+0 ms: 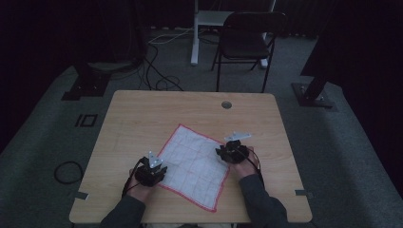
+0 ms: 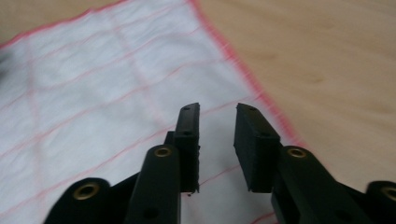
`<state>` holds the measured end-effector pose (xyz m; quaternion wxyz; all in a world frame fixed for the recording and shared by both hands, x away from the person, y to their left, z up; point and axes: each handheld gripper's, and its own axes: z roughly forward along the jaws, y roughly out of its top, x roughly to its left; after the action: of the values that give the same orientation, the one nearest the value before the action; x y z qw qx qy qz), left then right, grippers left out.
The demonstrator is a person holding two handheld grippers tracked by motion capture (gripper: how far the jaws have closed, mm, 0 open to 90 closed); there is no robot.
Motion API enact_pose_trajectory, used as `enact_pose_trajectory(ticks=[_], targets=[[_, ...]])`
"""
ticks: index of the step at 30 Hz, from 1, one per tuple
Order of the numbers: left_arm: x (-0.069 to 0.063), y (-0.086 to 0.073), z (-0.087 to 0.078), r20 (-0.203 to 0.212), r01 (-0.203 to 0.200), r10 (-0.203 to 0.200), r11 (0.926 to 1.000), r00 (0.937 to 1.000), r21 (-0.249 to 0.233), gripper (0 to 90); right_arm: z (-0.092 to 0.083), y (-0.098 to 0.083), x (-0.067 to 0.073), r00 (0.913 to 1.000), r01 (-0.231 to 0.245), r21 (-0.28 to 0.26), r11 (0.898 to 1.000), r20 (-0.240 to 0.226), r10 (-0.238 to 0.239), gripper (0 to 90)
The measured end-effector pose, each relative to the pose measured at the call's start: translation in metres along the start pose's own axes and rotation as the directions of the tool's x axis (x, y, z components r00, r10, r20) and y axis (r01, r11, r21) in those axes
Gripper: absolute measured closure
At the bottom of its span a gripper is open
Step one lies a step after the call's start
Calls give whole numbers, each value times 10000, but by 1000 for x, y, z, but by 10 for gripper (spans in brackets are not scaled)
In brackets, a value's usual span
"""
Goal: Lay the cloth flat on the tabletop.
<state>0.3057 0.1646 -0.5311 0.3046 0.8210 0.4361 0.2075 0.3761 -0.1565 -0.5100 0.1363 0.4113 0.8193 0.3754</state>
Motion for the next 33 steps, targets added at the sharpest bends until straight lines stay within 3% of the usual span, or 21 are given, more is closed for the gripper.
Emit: enact_pose_trajectory(ticks=[1, 2, 5, 12, 16, 19, 20, 22, 25, 26, 33], targets=[[0, 0, 0, 0, 0, 0, 10000, 10000, 0, 691, 0, 0, 0, 10000, 0, 0, 10000, 0, 0, 689], [0, 4, 1, -12, -67, 67, 9999, 10000, -81, 690, -1, -11, 15, 9996, 238, 56, 9997, -137, -237, 650], [1, 9, 3, -47, -193, 192, 9997, 9998, -176, 691, -2, -16, 23, 9991, 290, 97, 9995, -308, -287, 628], [8, 27, 17, -118, -371, 367, 9986, 9993, -372, 696, -11, -41, 60, 9944, 863, 218, 9960, -631, -848, 563], [12, 33, 24, -186, -318, 312, 9990, 9993, -330, 709, -13, -54, 77, 9915, 1223, 435, 9915, -496, -1201, 517], [14, 35, 26, -190, -308, 302, 9991, 9994, -302, 713, -13, -56, 78, 9914, 1244, 480, 9911, -466, -1222, 506], [18, 36, 30, -283, -271, 266, 9995, 9992, -188, 716, -15, -62, 83, 9899, 1319, 659, 9891, -605, -1280, 428], [21, 35, 34, -486, -240, 246, 9996, 9985, 136, 720, -16, -62, 84, 9882, 1477, 788, 9859, -526, -1439, 425], [22, 34, 35, -463, -174, 182, 9997, 9988, 179, 727, -16, -62, 83, 9858, 1638, 835, 9830, -523, -1598, 423], [25, 31, 34, -396, -12, 15, 10000, 9992, 77, 726, -17, -62, 80, 9852, 1677, 858, 9821, -491, -1640, 420], [25, 26, 30, -370, 136, -134, 9999, 9992, 68, 723, -16, -59, 59, 9881, 1525, 842, 9847, -349, -1500, 413]])
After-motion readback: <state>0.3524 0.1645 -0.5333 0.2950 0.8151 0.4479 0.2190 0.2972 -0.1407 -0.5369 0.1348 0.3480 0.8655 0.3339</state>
